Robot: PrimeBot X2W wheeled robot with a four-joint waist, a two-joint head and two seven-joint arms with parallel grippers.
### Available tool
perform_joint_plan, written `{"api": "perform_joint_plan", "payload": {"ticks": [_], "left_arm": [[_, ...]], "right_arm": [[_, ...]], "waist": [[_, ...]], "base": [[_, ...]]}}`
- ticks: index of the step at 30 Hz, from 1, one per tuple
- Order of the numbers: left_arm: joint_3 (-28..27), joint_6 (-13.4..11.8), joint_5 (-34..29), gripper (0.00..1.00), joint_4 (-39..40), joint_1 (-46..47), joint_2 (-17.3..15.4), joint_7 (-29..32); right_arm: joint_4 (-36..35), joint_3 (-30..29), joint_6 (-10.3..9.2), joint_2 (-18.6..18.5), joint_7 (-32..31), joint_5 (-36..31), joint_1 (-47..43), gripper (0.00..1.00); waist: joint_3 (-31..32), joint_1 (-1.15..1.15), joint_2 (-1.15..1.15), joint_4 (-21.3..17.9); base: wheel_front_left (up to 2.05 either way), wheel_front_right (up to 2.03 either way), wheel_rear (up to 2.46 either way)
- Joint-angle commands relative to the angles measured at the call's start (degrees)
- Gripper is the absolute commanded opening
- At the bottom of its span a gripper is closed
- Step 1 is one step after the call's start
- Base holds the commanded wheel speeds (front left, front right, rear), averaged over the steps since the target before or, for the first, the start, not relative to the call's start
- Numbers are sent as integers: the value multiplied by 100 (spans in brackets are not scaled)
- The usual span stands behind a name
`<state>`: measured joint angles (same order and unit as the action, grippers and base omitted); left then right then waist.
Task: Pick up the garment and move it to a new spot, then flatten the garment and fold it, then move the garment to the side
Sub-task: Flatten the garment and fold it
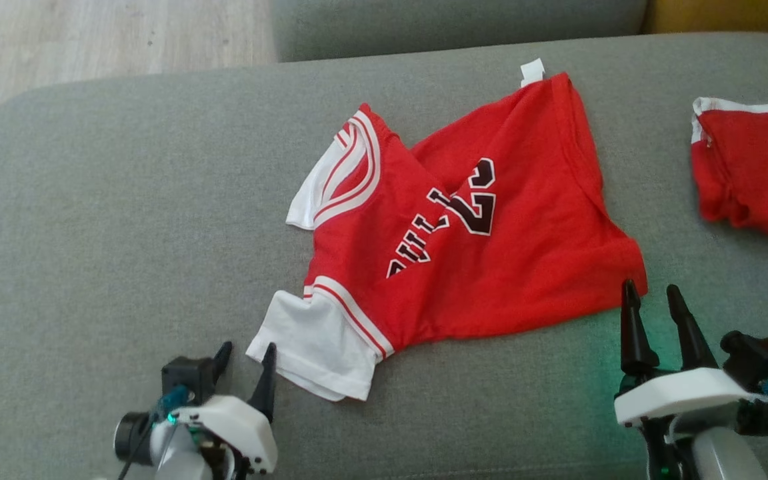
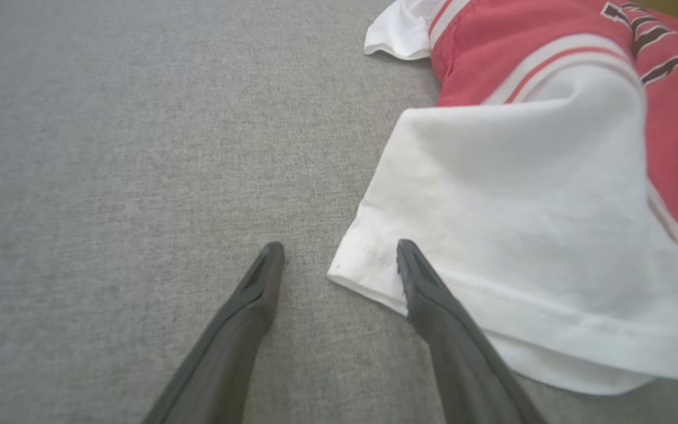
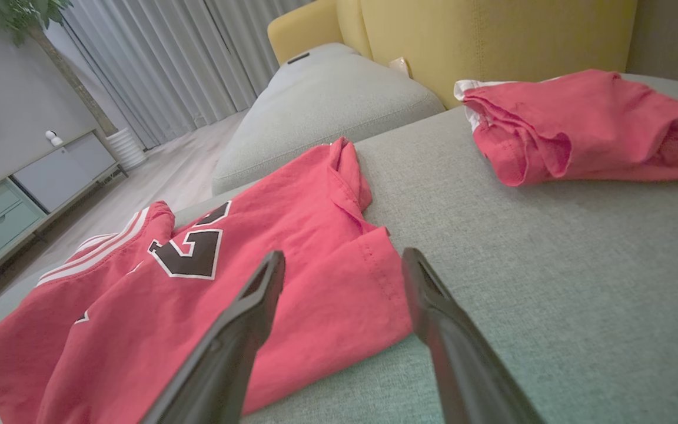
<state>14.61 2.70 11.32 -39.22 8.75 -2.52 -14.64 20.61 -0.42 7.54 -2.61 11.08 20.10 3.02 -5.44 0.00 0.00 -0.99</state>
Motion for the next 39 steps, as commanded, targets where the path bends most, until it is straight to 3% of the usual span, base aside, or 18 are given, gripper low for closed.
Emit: {"api": "perform_joint_plan", "payload": {"ticks": [1, 13, 14, 15, 16, 23, 33, 39], "left_arm": [[-143, -17, -29, 100, 64, 303, -48, -36], [184, 166, -125, 100, -1005, 733, -89, 282], [191, 174, -107, 91, -1067, 755, -87, 314], [204, 185, -94, 38, -1116, 776, -86, 327], [219, 194, -86, 0, -1153, 794, -85, 324], [131, 122, 6, 0, -850, 913, -84, 18], [-515, 67, 7, 0, 1916, 321, -58, -34], [-607, 152, -83, 0, 2466, 52, -45, -35]], "right_arm": [[-220, 149, -5, -27, -3, -21, 279, 100], [-254, 36, -5, -27, 89, 100, 417, 100], [-245, 25, -5, -27, 96, 103, 419, 100], [-236, 14, -5, -27, 103, 105, 422, 100], [-224, 4, -5, -27, 110, 105, 424, 100], [-23, -185, -5, -27, 14, -49, 430, 100], [698, -701, -5, -27, -276, -277, 598, 100], [1251, -740, -5, -27, -324, -381, 838, 100]], "waist": [[-51, 0, 0, -24], [-216, 0, 0, -89], [-214, 0, 0, -80], [-209, 0, 0, -68], [-202, 0, 0, -55], [-113, 0, 0, 101], [-52, 0, 0, 377], [-76, 0, 0, 450]], "base": [[0, 0, 0], [0, 0, 0], [0, 0, 0], [0, 0, 0], [0, 0, 0], [0, 0, 0], [0, 0, 0], [0, 0, 0]]}}
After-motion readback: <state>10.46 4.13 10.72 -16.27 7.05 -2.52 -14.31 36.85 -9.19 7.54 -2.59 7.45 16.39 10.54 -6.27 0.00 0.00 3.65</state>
